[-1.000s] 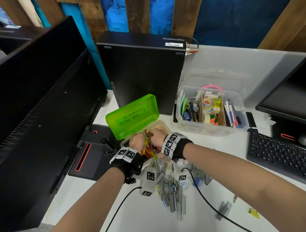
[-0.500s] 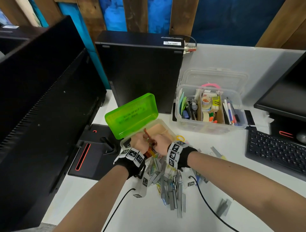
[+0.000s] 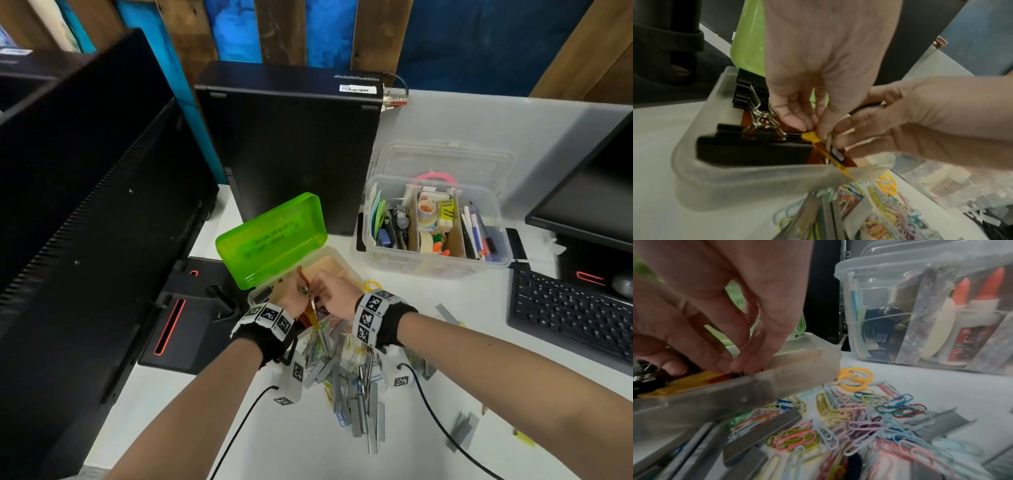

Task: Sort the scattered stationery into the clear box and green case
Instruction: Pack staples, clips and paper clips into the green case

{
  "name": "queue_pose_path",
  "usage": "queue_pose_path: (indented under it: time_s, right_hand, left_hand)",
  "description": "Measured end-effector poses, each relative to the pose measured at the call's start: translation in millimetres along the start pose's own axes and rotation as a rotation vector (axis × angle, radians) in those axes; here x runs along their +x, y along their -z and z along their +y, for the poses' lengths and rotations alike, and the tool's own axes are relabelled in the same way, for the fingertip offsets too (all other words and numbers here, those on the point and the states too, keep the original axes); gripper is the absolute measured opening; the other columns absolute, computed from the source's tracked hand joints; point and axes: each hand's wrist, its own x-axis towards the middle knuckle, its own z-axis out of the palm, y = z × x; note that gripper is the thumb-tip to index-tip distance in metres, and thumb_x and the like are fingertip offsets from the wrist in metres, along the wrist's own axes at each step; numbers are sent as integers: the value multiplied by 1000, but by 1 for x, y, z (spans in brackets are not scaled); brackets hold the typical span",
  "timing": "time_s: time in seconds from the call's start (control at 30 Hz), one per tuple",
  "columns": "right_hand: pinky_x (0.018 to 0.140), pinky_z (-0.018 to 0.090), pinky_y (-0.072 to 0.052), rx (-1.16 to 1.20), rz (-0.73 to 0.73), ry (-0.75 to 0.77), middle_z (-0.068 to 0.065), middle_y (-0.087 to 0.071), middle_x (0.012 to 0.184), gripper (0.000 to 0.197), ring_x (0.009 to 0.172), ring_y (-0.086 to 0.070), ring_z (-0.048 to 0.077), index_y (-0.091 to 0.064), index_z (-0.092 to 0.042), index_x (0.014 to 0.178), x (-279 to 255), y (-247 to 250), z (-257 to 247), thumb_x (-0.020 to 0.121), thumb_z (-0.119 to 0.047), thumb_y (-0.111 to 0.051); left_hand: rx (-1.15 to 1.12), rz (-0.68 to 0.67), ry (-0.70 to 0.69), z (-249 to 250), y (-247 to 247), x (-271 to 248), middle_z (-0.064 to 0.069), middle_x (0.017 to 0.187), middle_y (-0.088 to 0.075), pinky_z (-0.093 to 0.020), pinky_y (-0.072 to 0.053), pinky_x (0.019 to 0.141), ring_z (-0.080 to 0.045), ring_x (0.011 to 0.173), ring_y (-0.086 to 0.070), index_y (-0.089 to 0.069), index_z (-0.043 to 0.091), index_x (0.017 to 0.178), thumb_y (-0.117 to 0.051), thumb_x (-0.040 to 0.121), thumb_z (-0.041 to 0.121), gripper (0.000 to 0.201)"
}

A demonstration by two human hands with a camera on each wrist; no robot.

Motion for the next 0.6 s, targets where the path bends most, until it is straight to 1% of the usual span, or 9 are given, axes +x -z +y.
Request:
queue_pose_path:
  time_s: [0.1,0.2,0.3,0.37,0.43,0.47,0.5,0.53,0.6]
  right_hand:
    - [94,36,-46,-37,6,12,13,-64,117,33,109,-58,28,-58,-7,115,-1,-1,-1,87,4,-44]
    - [86,30,-45,-89,-12,8,17,-63,117,34,107,-58,31,-60,-6,119,2,-2,-6,90,2,-43]
    - [89,35,-48,-127,-48,15,17,-63,117,37,107,-58,33,-62,-7,120,2,-4,-7,91,1,-40]
    - [88,34,-46,-134,1,42,13,-60,118,36,106,-56,31,-63,-11,117,-1,-4,-4,90,-1,-42]
    - [78,30,-39,-156,57,52,6,-52,108,21,99,-54,27,-63,-16,105,-5,-4,-2,88,-11,-51]
    - [73,29,-37,-165,35,53,2,-50,101,11,94,-53,25,-61,-18,98,-8,-4,-2,87,-20,-57]
    - [71,30,-38,-174,-10,62,0,-50,96,14,89,-53,23,-57,-19,93,-10,-5,-2,85,-30,-63]
    - [71,31,-41,-198,-65,66,-1,-51,93,23,85,-52,21,-55,-20,93,-13,-6,-1,82,-37,-66]
    - [74,33,-44,-264,-114,86,3,-54,95,33,85,-52,21,-53,-17,100,-15,-10,0,80,-38,-68]
  left_hand:
    - [-54,-9,8,-4,5,0,-10,118,-60,-34,-49,88,-27,104,-59,-58,11,113,-57,89,9,24]
    - [-51,11,43,-8,10,3,-8,118,-62,-36,-53,85,-27,102,-62,-65,15,109,-51,92,5,24]
    - [-144,39,120,-5,14,5,-10,115,-63,-40,-55,85,-30,100,-64,-65,13,107,-50,92,3,24]
    - [-233,75,159,-3,15,9,-13,110,-65,-43,-56,83,-31,97,-65,-65,9,105,-51,92,3,20]
    - [-289,72,179,0,17,13,-14,101,-66,-44,-57,81,-31,92,-67,-63,7,99,-52,91,4,14]
    - [-315,70,184,2,18,14,-14,96,-66,-45,-57,80,-32,91,-68,-62,8,92,-52,92,5,10]
    - [-335,68,192,4,20,14,-15,92,-65,-46,-57,80,-32,90,-68,-58,10,84,-52,92,4,13]
    - [-353,66,203,6,21,15,-15,89,-64,-47,-57,81,-33,91,-67,-55,13,77,-51,92,2,19]
    - [-380,66,212,7,21,16,-16,91,-64,-47,-56,83,-33,93,-67,-55,13,76,-50,92,-1,22]
